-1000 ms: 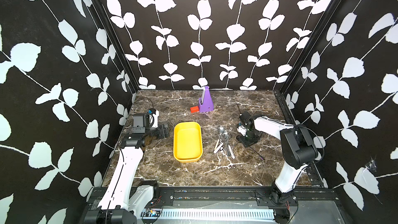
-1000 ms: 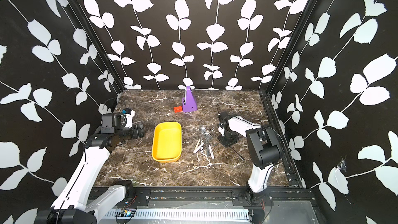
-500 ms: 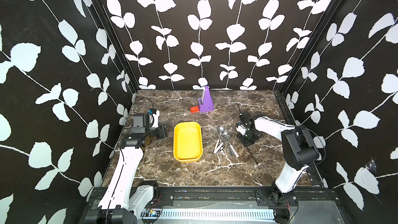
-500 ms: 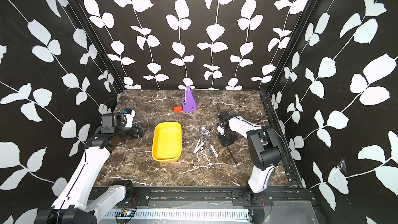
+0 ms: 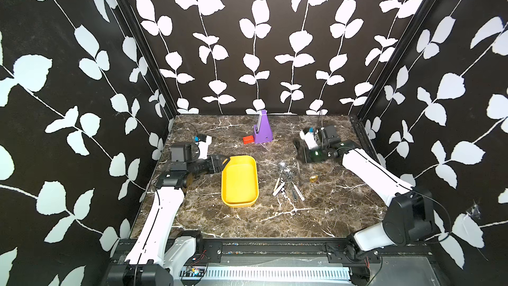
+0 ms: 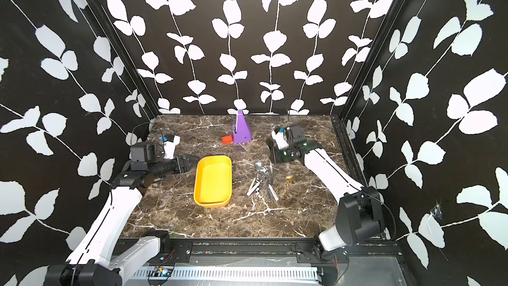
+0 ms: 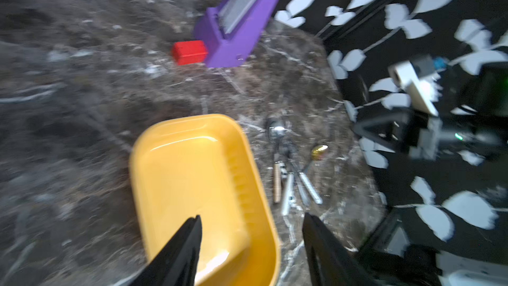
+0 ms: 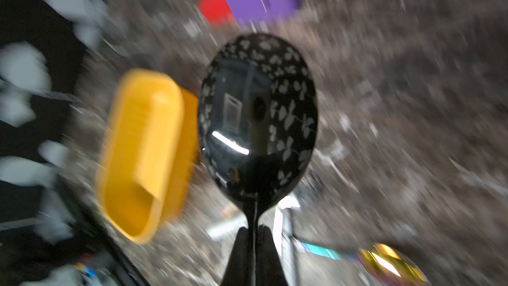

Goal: Put the spoon into the storage box
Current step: Pick up the spoon from the center of the board.

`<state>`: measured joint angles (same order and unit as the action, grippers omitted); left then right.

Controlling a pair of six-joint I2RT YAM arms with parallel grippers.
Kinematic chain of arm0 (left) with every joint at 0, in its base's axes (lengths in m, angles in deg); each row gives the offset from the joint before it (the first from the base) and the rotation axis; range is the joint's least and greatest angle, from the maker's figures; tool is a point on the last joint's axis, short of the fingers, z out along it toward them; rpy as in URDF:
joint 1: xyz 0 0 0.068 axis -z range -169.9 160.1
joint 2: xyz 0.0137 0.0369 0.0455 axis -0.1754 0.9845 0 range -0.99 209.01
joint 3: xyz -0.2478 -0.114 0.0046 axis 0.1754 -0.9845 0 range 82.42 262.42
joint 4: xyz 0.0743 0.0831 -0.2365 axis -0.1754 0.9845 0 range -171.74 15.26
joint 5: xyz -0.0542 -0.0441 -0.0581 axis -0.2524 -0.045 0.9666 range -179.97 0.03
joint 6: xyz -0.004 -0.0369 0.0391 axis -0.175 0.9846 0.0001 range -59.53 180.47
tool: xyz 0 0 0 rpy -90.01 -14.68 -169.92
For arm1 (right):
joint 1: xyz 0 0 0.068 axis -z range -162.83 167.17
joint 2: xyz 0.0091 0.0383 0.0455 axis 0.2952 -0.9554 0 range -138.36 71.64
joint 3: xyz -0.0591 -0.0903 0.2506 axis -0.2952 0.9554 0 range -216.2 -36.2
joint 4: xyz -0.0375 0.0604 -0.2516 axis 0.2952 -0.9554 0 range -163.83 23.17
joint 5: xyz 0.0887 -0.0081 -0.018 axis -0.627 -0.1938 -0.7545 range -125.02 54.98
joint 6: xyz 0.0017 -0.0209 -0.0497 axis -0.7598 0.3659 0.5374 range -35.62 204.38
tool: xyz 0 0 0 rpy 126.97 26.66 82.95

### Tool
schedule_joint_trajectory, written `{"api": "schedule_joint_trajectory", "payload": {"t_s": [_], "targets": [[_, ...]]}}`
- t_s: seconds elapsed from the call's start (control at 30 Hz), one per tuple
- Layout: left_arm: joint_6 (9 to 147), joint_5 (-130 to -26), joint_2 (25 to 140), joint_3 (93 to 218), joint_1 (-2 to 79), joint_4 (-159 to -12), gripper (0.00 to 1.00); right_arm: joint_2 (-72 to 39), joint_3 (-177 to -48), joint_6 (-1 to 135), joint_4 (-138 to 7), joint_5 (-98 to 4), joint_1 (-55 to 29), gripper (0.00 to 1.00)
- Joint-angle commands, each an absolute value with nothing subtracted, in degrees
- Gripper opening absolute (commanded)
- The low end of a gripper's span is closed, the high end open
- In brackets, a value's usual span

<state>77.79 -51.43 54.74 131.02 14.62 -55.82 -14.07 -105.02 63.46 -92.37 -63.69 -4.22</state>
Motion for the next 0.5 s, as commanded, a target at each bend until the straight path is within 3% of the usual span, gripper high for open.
{"api": "schedule_joint_trajectory", "payload": {"t_s": [0.0, 0.23, 0.47], "targets": [[77.6, -46.8, 54.7, 133.4, 19.2, -59.2, 0.68, -17.0, -107.8, 43.2, -66.5, -77.1, -4.7, 0.00], [80.8, -37.6, 59.5, 135.8, 22.0, -69.8, 0.71, -25.8, -111.0, 24.4, -37.4, -89.9, -6.2, 0.00], [80.1, -35.1, 68.9, 140.3, 28.7, -73.5, 0.71, -26.8, -113.1, 26.7, -35.4, -95.3, -9.2, 0.00]]}}
